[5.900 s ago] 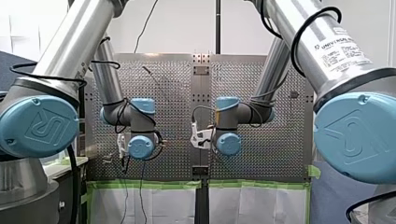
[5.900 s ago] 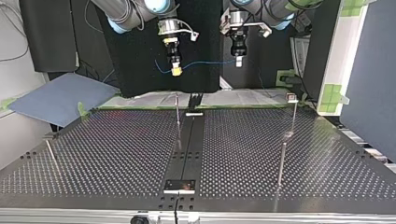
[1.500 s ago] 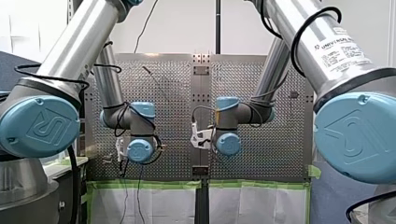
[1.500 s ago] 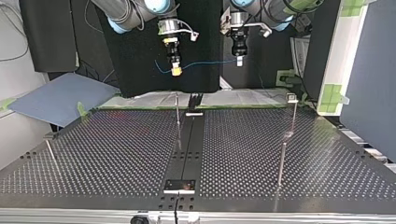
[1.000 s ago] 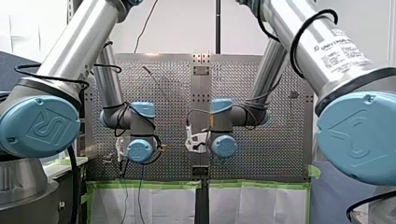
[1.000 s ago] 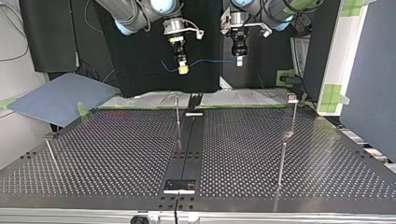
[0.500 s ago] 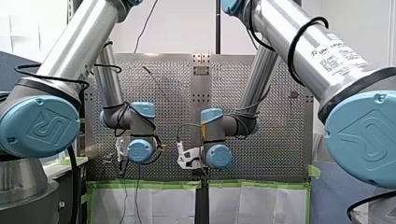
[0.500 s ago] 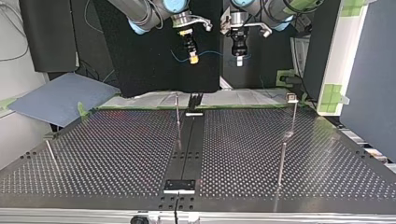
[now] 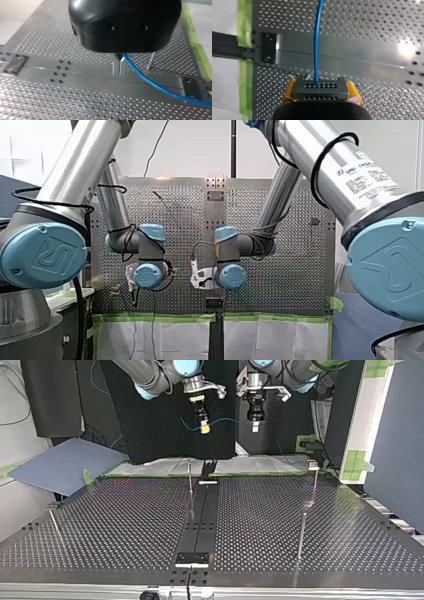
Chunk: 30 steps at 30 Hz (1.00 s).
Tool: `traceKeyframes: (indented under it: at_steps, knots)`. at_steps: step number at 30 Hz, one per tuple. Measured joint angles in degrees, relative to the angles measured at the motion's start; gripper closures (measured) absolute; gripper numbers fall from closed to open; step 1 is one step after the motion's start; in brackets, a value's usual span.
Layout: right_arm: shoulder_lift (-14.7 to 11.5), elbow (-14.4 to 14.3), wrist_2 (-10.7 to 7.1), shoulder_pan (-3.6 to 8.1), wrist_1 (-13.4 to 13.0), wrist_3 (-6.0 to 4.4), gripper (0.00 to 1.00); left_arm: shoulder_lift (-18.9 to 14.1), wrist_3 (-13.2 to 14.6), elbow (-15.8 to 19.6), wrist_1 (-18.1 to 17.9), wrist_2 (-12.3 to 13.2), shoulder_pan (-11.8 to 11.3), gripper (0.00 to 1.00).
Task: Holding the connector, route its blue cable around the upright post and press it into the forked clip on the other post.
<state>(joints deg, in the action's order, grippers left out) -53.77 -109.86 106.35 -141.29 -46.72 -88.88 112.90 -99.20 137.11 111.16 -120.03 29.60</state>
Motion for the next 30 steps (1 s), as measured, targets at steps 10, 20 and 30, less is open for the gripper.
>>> traceKeyframes:
  at_steps: [10, 20, 30]
  knots:
    - [-5.6, 1.4, 0.02, 0.83, 1.4, -3.06, 1.00, -4.5, -0.5, -2.3, 2.2, -3.4, -1.1, 1.00]
    - [-11.2, 5.7, -0.89, 0.90, 5.4, -3.13, 1.00, -9.4, -1.5, -3.1, 7.0, -4.0, -2.2, 1.00]
    - [-16.1, 6.0, -5.06, 0.43, 10.3, -3.28, 1.00, -14.5, -4.2, -2.7, 12.1, -4.7, -2.4, 1.00]
